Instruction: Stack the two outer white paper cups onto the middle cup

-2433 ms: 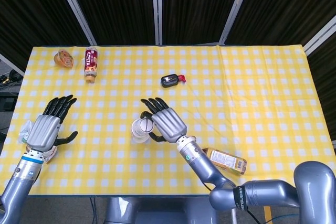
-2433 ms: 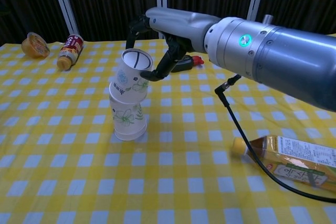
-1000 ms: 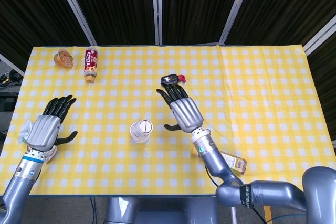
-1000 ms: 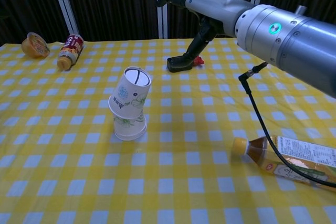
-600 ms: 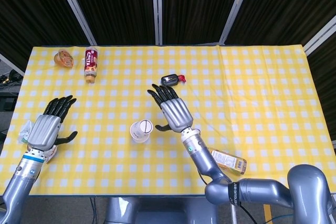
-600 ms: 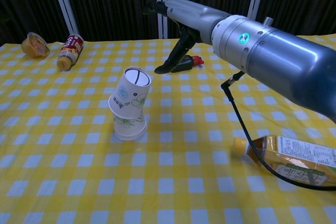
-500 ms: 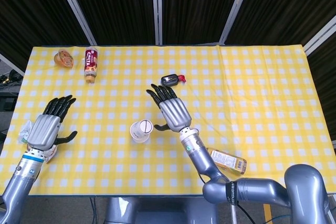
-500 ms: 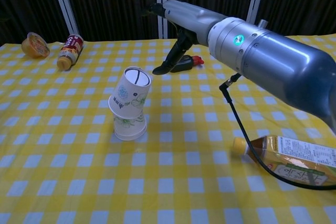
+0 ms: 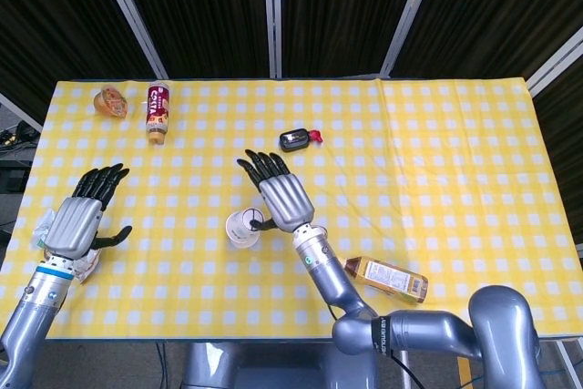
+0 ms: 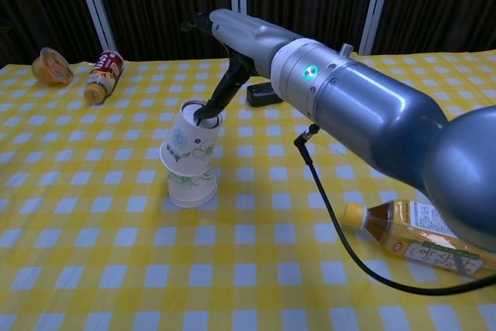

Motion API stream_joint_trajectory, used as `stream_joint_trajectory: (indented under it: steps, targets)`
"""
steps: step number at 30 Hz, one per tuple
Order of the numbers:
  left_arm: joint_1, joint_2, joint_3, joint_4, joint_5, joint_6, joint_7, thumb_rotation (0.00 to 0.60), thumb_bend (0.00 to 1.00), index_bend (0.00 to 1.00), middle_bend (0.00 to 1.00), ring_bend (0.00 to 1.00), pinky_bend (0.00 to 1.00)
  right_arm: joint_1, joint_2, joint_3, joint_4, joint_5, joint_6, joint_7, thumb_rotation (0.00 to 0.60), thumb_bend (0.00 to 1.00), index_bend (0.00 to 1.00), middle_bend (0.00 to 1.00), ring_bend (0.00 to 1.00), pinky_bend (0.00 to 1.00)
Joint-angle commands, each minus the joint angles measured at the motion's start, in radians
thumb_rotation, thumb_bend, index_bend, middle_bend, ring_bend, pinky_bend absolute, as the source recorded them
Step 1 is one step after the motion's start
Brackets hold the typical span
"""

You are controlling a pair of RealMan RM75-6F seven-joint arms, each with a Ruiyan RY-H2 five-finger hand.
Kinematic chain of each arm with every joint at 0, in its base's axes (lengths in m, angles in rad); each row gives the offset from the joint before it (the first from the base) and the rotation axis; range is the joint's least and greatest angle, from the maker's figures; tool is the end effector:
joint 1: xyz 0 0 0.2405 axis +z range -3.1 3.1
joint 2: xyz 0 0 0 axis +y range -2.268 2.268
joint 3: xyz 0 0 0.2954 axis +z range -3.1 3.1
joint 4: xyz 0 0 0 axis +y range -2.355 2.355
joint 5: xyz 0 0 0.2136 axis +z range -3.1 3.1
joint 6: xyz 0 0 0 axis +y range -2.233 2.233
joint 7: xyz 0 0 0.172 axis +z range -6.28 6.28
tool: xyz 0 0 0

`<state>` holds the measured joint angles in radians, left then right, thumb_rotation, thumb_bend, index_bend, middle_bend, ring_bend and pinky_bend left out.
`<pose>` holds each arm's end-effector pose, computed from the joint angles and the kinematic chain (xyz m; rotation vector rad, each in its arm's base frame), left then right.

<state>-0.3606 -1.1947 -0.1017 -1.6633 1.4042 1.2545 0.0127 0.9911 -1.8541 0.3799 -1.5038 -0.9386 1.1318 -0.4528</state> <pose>-0.2791 0.3058 0.1167 -1.5653 -1.0000 -1.0399 0.0034 -0.3973 -0.0780 1.7491 -1.0686 1.3282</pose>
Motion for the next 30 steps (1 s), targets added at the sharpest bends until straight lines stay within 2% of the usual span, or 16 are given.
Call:
stream_joint_trajectory:
  steps: [1, 9, 18, 25, 30]
  targets:
    - [0.0, 0.004, 0.002, -0.004, -0.001, -0.003, 0.002, 0.6, 0.28, 0.0, 0.0, 0.0, 0.0, 0.007, -0.021, 0.0, 0.0, 0.004, 0.004, -0.011, 0.6, 0.0, 0.09, 0.0, 0.0, 0.0]
    - [0.002, 0.013, 0.001, -0.009, 0.0, -0.001, -0.008, 0.6, 0.28, 0.0, 0.0, 0.0, 0.0, 0.027, -0.066, 0.021, 0.014, 0.012, 0.012, -0.028, 0.6, 0.0, 0.1, 0.0, 0.0, 0.0]
    - [-0.001, 0.011, 0.0, -0.004, -0.004, -0.007, -0.009, 0.6, 0.28, 0.0, 0.0, 0.0, 0.0, 0.02, -0.038, 0.034, -0.013, -0.007, 0.039, -0.057, 0.6, 0.0, 0.09, 0.0, 0.0, 0.0]
    - [-0.002, 0.004, 0.002, 0.0, -0.008, -0.009, 0.007, 0.6, 0.28, 0.0, 0.0, 0.0, 0.0, -0.081, 0.116, -0.016, -0.123, -0.059, 0.09, -0.05, 0.6, 0.0, 0.09, 0.0, 0.0, 0.0]
    - [0.003, -0.003, 0.009, 0.0, 0.001, 0.002, 0.036, 0.6, 0.28, 0.0, 0.0, 0.0, 0.0, -0.255, 0.328, -0.114, -0.222, -0.133, 0.146, 0.073, 0.6, 0.0, 0.09, 0.0, 0.0, 0.0]
